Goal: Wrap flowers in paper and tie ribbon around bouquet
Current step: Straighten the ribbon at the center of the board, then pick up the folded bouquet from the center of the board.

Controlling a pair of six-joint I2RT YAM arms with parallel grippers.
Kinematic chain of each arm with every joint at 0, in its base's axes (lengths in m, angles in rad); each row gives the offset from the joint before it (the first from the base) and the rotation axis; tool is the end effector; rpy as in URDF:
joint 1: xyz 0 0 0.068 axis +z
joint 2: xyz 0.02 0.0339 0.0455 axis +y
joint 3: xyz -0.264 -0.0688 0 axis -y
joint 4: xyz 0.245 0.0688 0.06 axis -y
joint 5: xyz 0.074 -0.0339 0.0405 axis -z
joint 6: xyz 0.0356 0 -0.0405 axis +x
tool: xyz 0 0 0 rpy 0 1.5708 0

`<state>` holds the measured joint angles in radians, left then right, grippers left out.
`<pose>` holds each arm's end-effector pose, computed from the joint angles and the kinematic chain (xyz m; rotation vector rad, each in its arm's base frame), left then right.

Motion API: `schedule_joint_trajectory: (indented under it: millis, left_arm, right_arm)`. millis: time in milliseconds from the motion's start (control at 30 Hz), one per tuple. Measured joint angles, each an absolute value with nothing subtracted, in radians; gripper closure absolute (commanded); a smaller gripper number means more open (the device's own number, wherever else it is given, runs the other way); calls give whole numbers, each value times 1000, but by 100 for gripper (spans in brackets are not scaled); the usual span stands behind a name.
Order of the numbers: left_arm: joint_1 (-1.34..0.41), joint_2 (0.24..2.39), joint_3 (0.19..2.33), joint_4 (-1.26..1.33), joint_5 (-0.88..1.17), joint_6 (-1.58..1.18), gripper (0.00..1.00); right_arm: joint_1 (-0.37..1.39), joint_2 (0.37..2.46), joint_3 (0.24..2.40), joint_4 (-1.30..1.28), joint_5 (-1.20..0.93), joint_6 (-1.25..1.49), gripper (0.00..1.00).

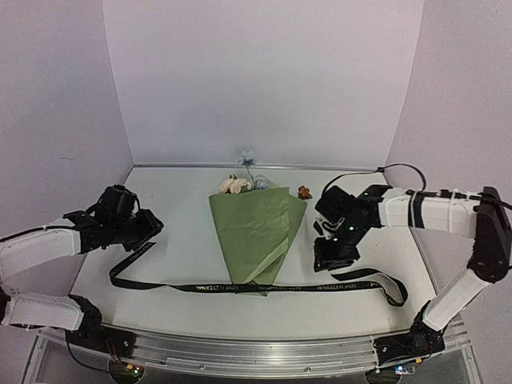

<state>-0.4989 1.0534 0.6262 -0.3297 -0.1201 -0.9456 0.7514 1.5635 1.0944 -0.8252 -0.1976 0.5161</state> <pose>0.1924 -0.1000 0.2210 -0.5908 2.3210 -0.5742 0.2097 0.2054 0.2155 -0.3928 2.9712 0.4863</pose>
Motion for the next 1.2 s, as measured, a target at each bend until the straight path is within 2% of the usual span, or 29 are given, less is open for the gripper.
schedule_joint_trajectory:
  millis: [167,400,967,1133,1200]
  left_arm:
    - [-634,1261,627,-159,46,-879,62]
    - [-743,1473,636,-26,181,-851,69]
    - [-869,1531,629,25,283,-845,83]
    - [-872,1507,606,3,293,-846,84]
    - [-872,1499,599,-4,295,-846,79]
  right_arm:
    - [831,1738,1139,-598,-224,589,70]
    - [895,1849,1158,-425,-218,645,73]
    - [1019,1810,1001,-280,-167,732,75]
    - [1035,1784,968,-277,-151,743,75]
    - [1035,1775,960,-278,-143,746,72]
